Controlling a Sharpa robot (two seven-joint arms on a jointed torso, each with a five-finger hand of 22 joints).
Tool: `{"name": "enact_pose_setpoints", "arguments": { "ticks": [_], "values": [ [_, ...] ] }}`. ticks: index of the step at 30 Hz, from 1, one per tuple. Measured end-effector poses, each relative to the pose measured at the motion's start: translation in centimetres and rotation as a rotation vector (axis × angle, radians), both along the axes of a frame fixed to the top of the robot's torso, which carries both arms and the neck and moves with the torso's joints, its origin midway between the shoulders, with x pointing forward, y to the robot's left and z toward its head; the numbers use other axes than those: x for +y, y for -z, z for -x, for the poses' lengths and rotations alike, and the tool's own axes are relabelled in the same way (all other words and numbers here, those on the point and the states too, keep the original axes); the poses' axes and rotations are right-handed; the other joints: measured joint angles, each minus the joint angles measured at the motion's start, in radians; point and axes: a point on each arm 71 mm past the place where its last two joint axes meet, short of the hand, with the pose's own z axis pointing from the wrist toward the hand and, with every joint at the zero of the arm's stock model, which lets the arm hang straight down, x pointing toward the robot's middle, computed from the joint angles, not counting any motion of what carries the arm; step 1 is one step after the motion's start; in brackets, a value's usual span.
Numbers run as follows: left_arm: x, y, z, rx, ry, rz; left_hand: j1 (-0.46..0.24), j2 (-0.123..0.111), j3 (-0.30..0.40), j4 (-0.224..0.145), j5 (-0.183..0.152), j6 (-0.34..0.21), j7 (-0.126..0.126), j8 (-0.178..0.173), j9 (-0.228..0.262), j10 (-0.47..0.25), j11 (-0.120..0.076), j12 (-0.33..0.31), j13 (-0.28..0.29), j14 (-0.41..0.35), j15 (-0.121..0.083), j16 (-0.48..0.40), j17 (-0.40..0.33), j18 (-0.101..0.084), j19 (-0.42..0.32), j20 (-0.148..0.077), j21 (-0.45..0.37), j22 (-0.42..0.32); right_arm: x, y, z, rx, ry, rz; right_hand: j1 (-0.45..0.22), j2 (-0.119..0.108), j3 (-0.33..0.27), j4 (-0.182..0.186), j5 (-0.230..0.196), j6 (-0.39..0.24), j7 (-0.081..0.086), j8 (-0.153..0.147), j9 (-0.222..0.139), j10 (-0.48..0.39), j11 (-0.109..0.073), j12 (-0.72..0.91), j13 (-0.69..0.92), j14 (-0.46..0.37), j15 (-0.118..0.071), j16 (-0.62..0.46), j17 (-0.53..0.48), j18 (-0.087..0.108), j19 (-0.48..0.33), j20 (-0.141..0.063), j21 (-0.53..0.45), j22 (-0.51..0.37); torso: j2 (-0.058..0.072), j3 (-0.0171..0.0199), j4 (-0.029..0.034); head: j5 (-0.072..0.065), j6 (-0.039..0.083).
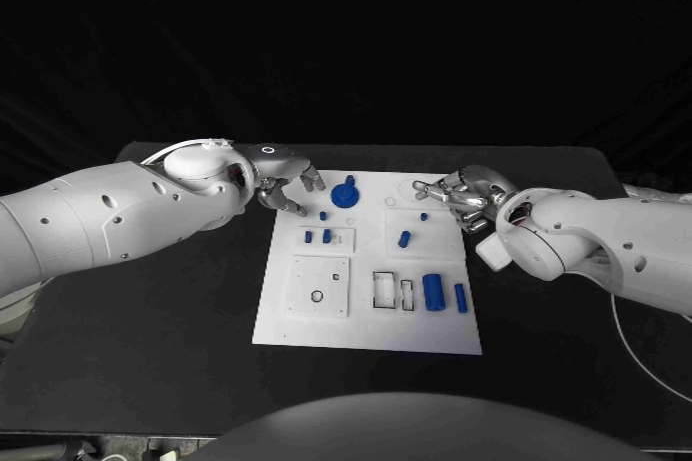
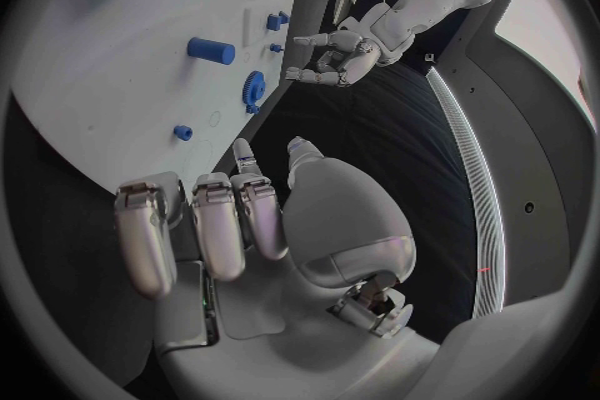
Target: Assemble the parts on the task board
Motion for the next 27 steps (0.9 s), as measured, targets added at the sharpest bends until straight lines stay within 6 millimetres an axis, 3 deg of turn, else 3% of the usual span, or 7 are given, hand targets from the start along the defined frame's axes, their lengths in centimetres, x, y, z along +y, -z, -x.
{"name": "enact_pose_setpoints", "arguments": {
  "ticks": [6, 8, 10, 12, 17, 22, 27],
  "values": [
    [1.7, -1.5, 0.9, -0.03, 0.003, 0.084, -0.052, -0.005, -0.05, 0.001, 0.0, 0.024, 0.023, 0.006, 0.003, -0.007, 0.0, 0.004, 0.001, 0.0, 0.0, 0.0, 0.0, 0.0, 0.0, 0.0, 0.0, 0.0, 0.4, -1.8, -1.2, -0.062, -0.004, 0.012, 0.078, 0.01, -0.01, -0.001, -0.03, 0.0, 0.0, 0.012, 0.001, -0.01, -0.001, -0.039, 0.002, 0.0, 0.0, 0.0, 0.0, 0.0, 0.0, 0.0, 0.0, 0.0, 0.0, 0.0006, 0.001, -0.002, 0.0],
    [2.0, -1.7, 1.2, -0.03, -0.003, 0.117, -0.058, 0.001, -0.05, 0.001, 0.0, 0.041, 0.033, 0.009, 0.005, 0.003, 0.001, 0.01, 0.003, 0.0, 0.0, 0.0, 0.0, 0.0, 0.0, 0.0, 0.0, 0.0, 0.4, -2.3, -1.6, -0.086, -0.007, 0.024, 0.097, 0.007, -0.009, -0.002, -0.053, 0.0, -0.004, 0.015, 0.002, -0.118, -0.005, -0.149, 0.007, 0.0, 0.0, 0.0, 0.0, 0.0, -0.001, -0.003, 0.0, 0.0, 0.0, 0.0006, 0.001, -0.002, 0.0],
    [2.5, -2.0, 1.4, -0.023, -0.019, 0.169, -0.059, 0.003, -0.05, 0.001, 0.0, 0.055, 0.047, 0.014, 0.007, 0.021, 0.002, 0.013, 0.003, 0.0, 0.0, 0.0, 0.0, 0.0, 0.0, 0.0, 0.0, 0.0, 0.4, -2.6, -2.0, -0.117, -0.013, 0.045, 0.152, 0.007, 0.001, -0.012, -0.092, -0.001, -0.021, 0.02, 0.004, -0.448, -0.015, -0.556, -0.253, -0.001, -0.01, 0.0, 0.0, 0.0, -0.002, -0.018, 0.0, 0.0, 0.0, 0.0004, 0.001, -0.002, 0.0],
    [3.0, -2.2, 1.4, -0.007, -0.049, 0.244, -0.067, 0.01, -0.05, 0.001, 0.0, 0.072, 0.055, 0.02, 0.009, 0.033, 0.007, 0.02, 0.003, 0.0, 0.0, -0.009, 0.001, 0.0, 0.0, 0.0, 0.0, 0.0, 0.3, -3.0, -2.5, -0.159, -0.024, 0.083, 0.188, -0.002, 0.013, -0.011, -0.123, 0.017, -0.027, 0.031, 0.007, -0.548, -0.028, -0.801, -0.445, 0.0, -0.015, 0.0, 0.001, 0.0, -0.002, -0.02, 0.0, 0.0, 0.0, -0.0001, 0.0012, -0.002, 0.0],
    [3.8, -2.9, 1.4, 0.05, -0.139, 0.463, -0.088, 0.021, -0.092, -0.001, 0.048, 0.096, 0.056, 0.02, 0.009, 0.059, 0.004, 0.02, 0.003, 0.0, 0.0, -0.103, 0.001, 0.013, 0.0, 0.006, -0.104, 0.0, 0.3, -3.6, -3.2, -0.265, -0.071, 0.193, 0.238, -0.051, 0.025, -0.014, -0.166, 0.036, -0.028, 0.035, 0.009, -0.55, -0.016, -1.105, -0.738, 0.0, -0.015, 0.0, 0.001, 0.0, -0.002, -0.02, 0.0, 0.0, 0.0, -0.0007, 0.0012, -0.005, 0.0],
    [4.2, -2.6, 1.8, 0.132, -0.231, 0.699, -0.096, 0.045, -0.212, 0.0, 0.197, 0.115, 0.046, 0.02, 0.009, 0.079, -0.004, 0.02, 0.003, -0.038, -0.002, -0.22, -0.061, 0.047, -0.09, 0.003, -0.239, 0.0, 0.3, -4.0, -3.4, -0.363, -0.132, 0.312, 0.27, -0.083, 0.039, -0.027, -0.199, 0.059, -0.048, 0.026, 0.01, -0.5, -0.011, -1.253, -0.923, 0.0, -0.015, 0.0, 0.001, 0.0, -0.002, -0.02, 0.0, 0.0, 0.001, -0.002, -0.0001, -0.009, 0.0],
    [4.0, -1.9, 2.4, 0.217, -0.309, 0.901, -0.1, 0.073, -0.268, 0.001, 0.216, 0.118, 0.05, 0.016, 0.009, 0.086, -0.004, 0.016, 0.003, -0.069, -0.003, -0.29, -0.136, 0.063, -0.143, 0.001, -0.324, 0.0, 0.2, -4.2, -3.2, -0.433, -0.196, 0.43, 0.286, -0.099, 0.047, -0.04, -0.223, 0.072, -0.061, 0.001, 0.005, -0.473, -0.002, -1.335, -1.038, -0.001, -0.006, 0.0, 0.001, 0.0, -0.001, -0.014, 0.0, 0.0, 0.002, -0.0032, -0.0003, -0.034, 0.0]
  ]
}}
